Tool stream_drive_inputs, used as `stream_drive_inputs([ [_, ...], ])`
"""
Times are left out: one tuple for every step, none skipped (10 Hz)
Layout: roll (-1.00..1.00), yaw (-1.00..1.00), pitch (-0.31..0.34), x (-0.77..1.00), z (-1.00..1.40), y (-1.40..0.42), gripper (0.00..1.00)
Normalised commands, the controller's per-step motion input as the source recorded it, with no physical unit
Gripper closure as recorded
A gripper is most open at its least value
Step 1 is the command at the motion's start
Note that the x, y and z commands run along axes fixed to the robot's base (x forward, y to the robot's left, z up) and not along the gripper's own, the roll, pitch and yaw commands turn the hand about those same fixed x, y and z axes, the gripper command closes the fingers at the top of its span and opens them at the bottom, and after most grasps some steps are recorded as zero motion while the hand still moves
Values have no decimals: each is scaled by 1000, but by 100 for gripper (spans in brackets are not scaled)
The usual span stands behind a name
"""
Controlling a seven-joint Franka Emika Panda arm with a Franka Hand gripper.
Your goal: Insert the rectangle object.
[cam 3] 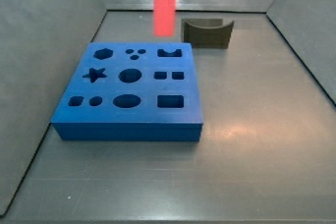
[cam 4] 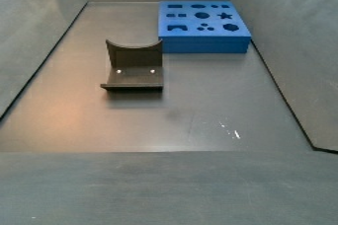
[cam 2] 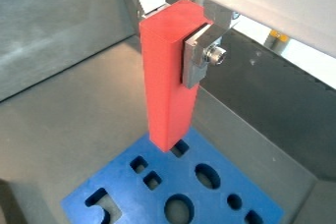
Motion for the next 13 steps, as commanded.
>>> stream_drive_inputs([
  [67,-1000,-63,0,-926,-49,100],
  [50,-991,-106,-66,-880,-180,100],
  [0,-969,-109,-83,-734,-154,100],
  [0,-926,-67,-63,-629,-171,100],
  [0,-937,-39,-6,-483,-183,100],
  [0,-994,0,0,-391,-160,100],
  [0,-1000,0,0,-366,-126,100],
  [0,-1000,0,0,-163,-97,100],
  [0,-1000,0,0,-117,-89,100],
  [0,-1000,0,0,-111,-91,100],
  [0,-1000,0,0,-100,-91,100],
  [0,-1000,-1,0,-74,-91,100],
  [0,-1000,-7,0,-77,-86,100],
])
